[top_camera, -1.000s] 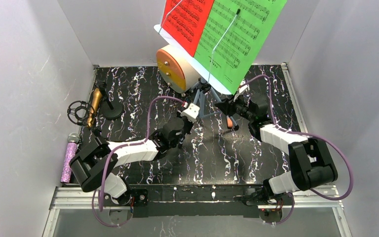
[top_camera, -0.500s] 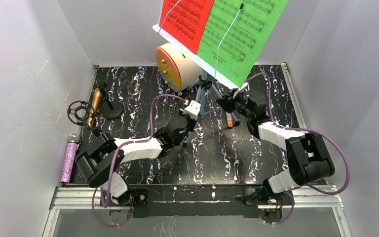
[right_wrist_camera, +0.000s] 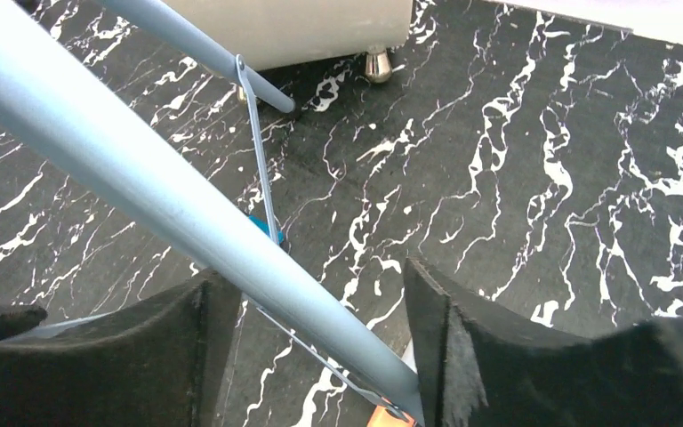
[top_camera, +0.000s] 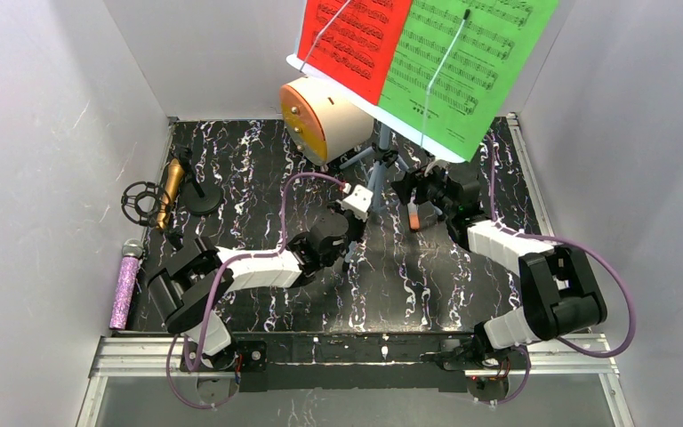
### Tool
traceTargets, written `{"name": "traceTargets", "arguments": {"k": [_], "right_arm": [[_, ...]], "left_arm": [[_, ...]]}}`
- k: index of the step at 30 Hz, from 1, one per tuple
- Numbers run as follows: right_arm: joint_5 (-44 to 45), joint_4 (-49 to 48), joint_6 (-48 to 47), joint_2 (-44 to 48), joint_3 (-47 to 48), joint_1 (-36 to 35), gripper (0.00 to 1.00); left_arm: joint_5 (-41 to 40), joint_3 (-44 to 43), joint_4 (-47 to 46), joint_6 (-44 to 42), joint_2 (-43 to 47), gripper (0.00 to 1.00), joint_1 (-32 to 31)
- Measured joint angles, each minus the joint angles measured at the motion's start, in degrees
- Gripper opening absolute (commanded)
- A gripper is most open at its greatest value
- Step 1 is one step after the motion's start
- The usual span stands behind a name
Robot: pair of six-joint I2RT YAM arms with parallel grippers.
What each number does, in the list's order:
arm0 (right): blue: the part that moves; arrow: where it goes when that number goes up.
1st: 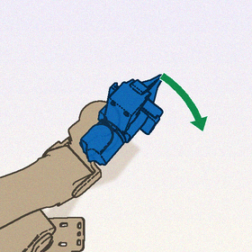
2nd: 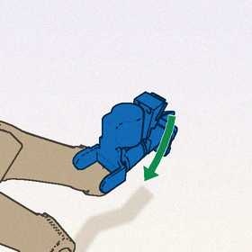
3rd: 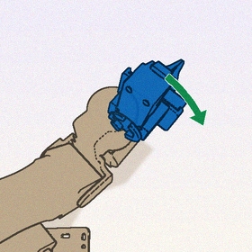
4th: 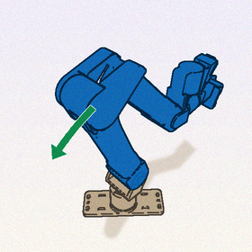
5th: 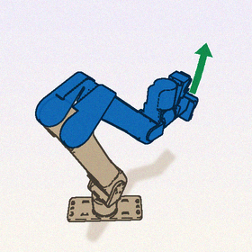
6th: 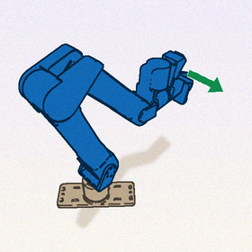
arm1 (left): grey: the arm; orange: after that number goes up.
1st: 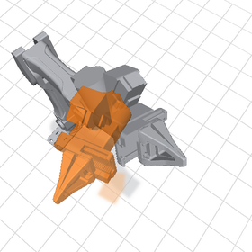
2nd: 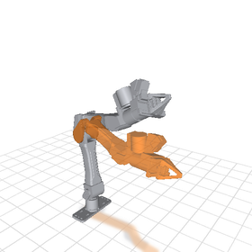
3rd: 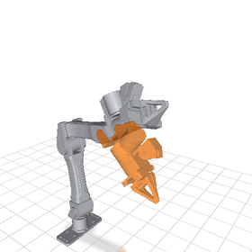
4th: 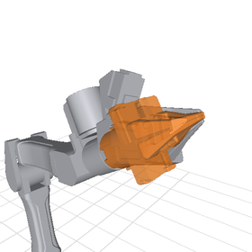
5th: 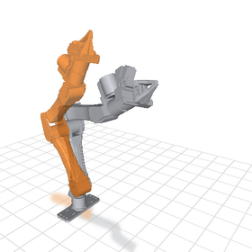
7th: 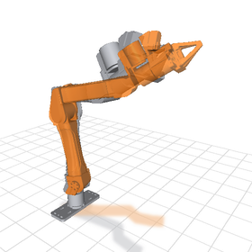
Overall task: Pack up the instrument practice props
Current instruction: Adjust the music stand at the center of the board.
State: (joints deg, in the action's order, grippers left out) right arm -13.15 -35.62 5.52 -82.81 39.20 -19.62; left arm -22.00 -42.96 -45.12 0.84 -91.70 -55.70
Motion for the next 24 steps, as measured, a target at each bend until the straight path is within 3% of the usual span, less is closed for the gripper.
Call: {"name": "traceTargets", "arguments": {"k": [12, 18, 24], "right_arm": [[5.53, 13.57, 8.87, 11.06, -0.76, -0.74, 0.99], [11.82, 24.26, 15.08, 21.05, 0.04, -1.14, 0.99], [16.39, 42.56, 19.61, 29.16, 7.56, -1.14, 0.99]], "left_arm": [[4.28, -0.09, 3.45, 4.11, 1.81, 0.59, -2.14], [5.60, -0.07, 11.21, 7.91, 8.15, 0.71, -1.70], [6.47, -2.32, 21.81, 11.76, 18.10, 0.75, -0.76]]}}
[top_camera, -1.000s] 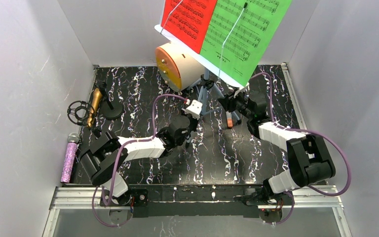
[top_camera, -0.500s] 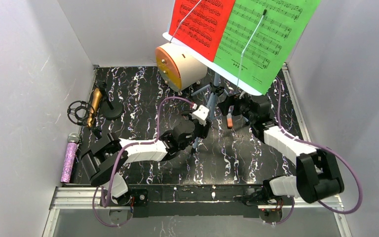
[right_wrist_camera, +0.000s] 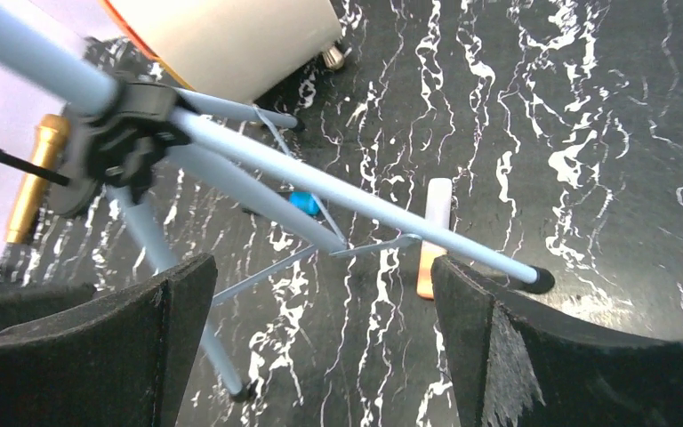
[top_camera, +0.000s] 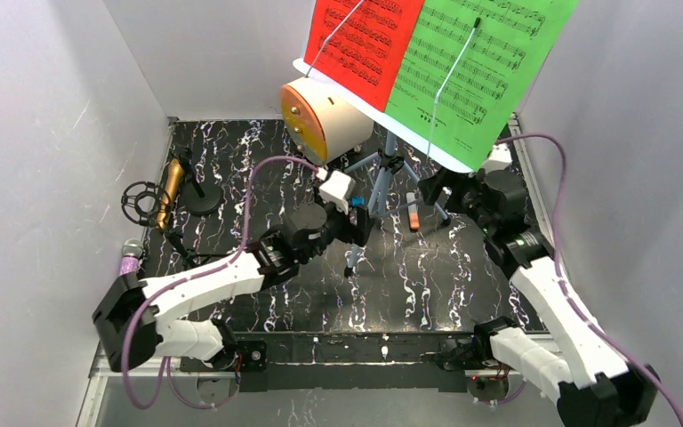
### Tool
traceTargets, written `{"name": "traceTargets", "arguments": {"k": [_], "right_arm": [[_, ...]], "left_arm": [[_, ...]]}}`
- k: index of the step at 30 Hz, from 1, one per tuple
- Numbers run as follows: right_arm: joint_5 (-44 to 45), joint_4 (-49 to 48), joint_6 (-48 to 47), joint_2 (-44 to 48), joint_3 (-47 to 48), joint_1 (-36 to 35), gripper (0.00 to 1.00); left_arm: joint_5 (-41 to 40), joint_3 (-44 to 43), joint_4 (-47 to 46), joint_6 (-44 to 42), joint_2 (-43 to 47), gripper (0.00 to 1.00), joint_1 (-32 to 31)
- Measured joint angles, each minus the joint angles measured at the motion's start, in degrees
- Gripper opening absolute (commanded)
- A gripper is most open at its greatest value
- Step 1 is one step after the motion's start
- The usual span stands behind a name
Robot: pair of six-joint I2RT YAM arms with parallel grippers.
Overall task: Pack up the instrument practice props
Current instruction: Adjust the music stand at the center of the board, then pick up the sheet music from the music stand.
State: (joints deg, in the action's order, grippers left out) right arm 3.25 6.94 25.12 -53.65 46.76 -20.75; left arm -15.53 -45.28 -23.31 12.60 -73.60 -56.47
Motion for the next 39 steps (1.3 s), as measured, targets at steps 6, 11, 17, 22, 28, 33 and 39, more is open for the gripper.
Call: {"name": "traceTargets", "arguments": {"k": [6, 11, 17, 22, 28, 33, 39], "right_arm": [[1.86, 13.70, 0.13, 12.44, 8.44, 0.00, 0.99], [4.70, 22.95, -1.36, 13.97, 22.97, 0.00, 0.99], [5.40, 31.54, -3.08, 12.81, 36.54, 0.00, 0.99], [2.84, 34.16, -4.11, 10.64, 45.94, 0.00, 0.98], [-2.56, 33.70, -4.02, 7.63, 50.93, 0.00, 0.98], [-5.42, 31.08, -2.86, 3.02, 51.32, 0.00, 0.98], [-8.68, 27.50, -1.95, -2.82, 52.61, 0.00, 0.98]], "left_arm": [[1.75, -11.58, 13.79, 4.42, 8.63, 0.75, 0.22], [6.78, -26.34, 23.06, 6.36, 10.58, 0.74, 0.28], [14.71, -40.52, 29.90, 7.87, 7.67, 0.73, 0.26], [19.45, -49.99, 31.74, 8.07, 1.81, 0.73, 0.26], [21.05, -58.60, 31.34, 7.98, -6.14, 0.72, -0.20], [19.12, -61.92, 28.17, 6.84, -10.10, 0.67, -0.39], [16.92, -64.94, 22.71, 5.84, -13.55, 0.53, -0.39]]}}
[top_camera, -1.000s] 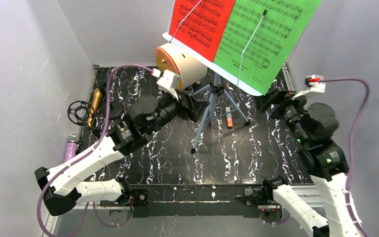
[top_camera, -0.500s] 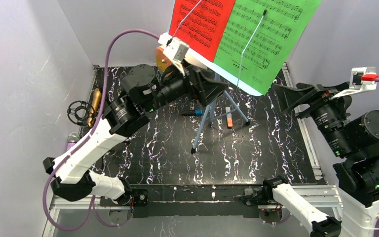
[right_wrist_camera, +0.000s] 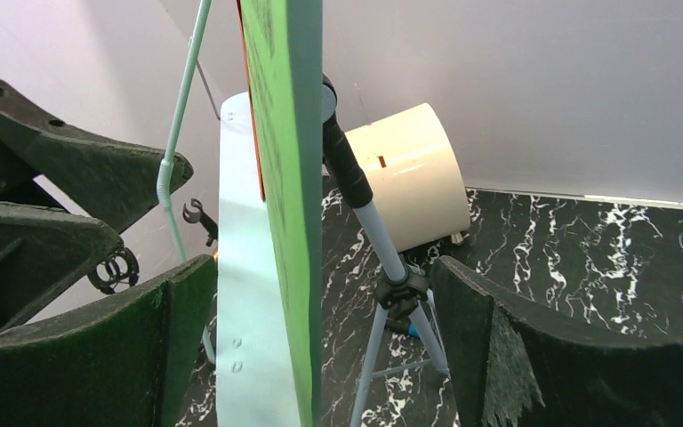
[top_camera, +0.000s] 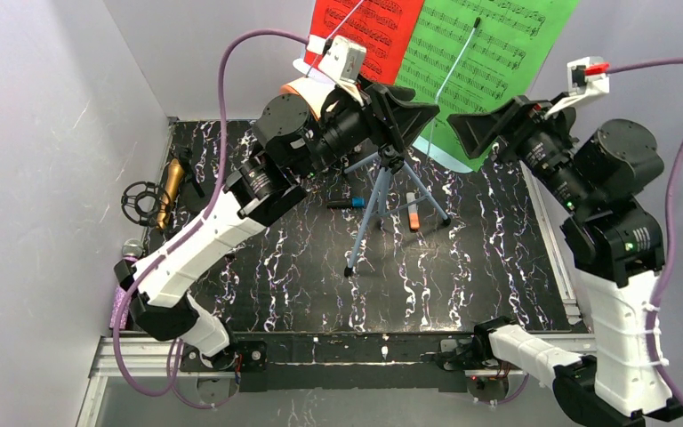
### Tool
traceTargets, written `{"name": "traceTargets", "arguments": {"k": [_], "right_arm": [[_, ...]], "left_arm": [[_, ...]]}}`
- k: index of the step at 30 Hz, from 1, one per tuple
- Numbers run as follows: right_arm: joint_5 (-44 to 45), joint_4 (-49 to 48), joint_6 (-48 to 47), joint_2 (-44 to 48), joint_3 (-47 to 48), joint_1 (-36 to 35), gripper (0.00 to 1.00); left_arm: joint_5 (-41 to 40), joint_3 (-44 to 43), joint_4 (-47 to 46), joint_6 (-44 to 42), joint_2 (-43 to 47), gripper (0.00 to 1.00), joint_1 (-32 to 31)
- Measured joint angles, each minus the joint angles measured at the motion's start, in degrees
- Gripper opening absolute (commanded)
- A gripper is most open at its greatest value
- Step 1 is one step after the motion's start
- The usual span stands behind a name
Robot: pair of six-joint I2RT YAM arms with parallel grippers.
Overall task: Pack up the instrument practice props
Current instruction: Pick up the sheet music from the music stand.
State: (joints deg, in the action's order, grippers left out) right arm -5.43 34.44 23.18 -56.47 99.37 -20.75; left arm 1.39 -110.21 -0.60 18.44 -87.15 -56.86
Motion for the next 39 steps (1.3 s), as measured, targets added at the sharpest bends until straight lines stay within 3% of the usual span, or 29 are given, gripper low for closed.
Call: {"name": "traceTargets", "arguments": {"k": [16, 23, 30, 39], "right_arm": [[1.09, -6.29, -1.01, -2.38, 0.28, 0.00, 0.98], [2.03, -8.35, -1.73, -2.43, -0.15, 0.00, 0.98], [3.61, -9.99, -2.19, -2.14, -2.64, 0.00, 0.95], [7.72, -10.01, -2.60, -1.11, -2.86, 0.00, 0.81]], "left_arm": [[-3.61, -9.03, -6.69, -4.33, -10.05, 0.45, 0.00], [-3.74, -11.04, -7.10, -6.16, -11.85, 0.31, -0.37], [-2.95, -11.26, -7.96, -7.43, -11.87, 0.02, -1.07], [-2.03, -6.56, -14.56, -7.96, -10.86, 0.00, -1.16]]}}
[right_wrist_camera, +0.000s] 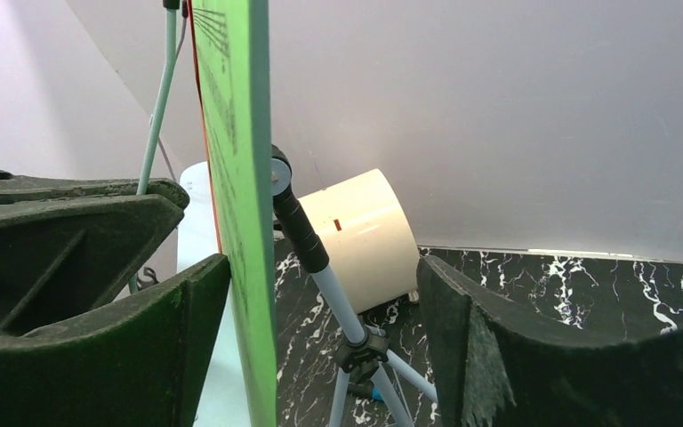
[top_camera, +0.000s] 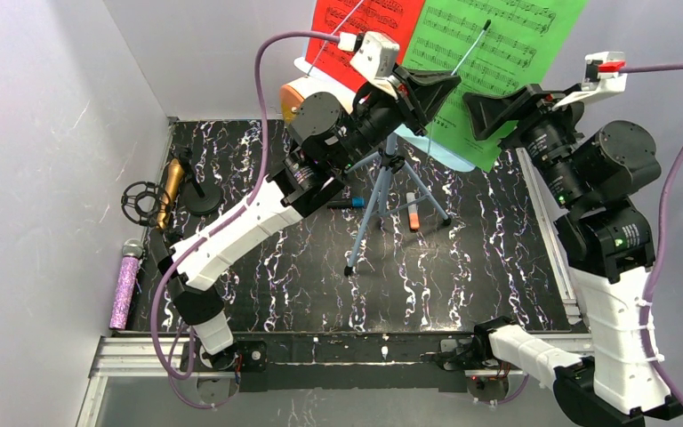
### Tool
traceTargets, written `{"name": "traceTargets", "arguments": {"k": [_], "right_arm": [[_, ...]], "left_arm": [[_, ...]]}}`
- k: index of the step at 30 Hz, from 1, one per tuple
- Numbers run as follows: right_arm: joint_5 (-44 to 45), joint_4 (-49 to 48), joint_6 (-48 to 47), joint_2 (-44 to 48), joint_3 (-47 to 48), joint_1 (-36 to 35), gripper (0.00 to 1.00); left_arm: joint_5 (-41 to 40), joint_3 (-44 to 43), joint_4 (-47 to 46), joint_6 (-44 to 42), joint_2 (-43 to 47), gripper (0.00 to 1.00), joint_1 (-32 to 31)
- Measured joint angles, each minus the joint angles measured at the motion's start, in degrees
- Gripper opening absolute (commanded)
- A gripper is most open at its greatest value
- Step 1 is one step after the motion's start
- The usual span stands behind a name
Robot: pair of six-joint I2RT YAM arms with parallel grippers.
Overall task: Pack up the instrument practice props
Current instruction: Pick up the sheet music from the music stand.
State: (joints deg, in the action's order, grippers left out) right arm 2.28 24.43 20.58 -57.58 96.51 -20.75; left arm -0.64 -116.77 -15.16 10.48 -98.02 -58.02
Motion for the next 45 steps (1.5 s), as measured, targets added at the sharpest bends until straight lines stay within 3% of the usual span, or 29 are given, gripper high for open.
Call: {"name": "traceTargets", "arguments": {"k": [17, 29, 35, 39, 45], "right_arm": [[1.99, 2.25, -1.49, 5.95, -1.81, -0.02, 0.59], [-2.43, 2.89, -1.25, 8.46, -1.81, 0.00, 0.59], [-4.66, 2.89, -1.03, 9.40, -1.79, 0.00, 0.42], [-4.81, 3.13, -1.03, 9.38, -1.79, 0.00, 0.16], [-2.08, 4.39, -1.01, 9.62, -1.81, 0.00, 0.01]], "left_arm": [[-1.49, 6.80, -8.37, -2.21, 2.34, 0.00, -0.59], [-3.54, 7.67, -8.85, -4.44, 2.99, 0.00, -1.11], [-4.50, 7.67, -8.83, -5.09, 2.99, 0.00, -1.46], [-4.79, 7.67, -8.83, -5.29, 2.99, 0.00, -1.55], [-5.40, 8.11, -9.42, -5.40, 3.02, 0.00, -1.73]]}}
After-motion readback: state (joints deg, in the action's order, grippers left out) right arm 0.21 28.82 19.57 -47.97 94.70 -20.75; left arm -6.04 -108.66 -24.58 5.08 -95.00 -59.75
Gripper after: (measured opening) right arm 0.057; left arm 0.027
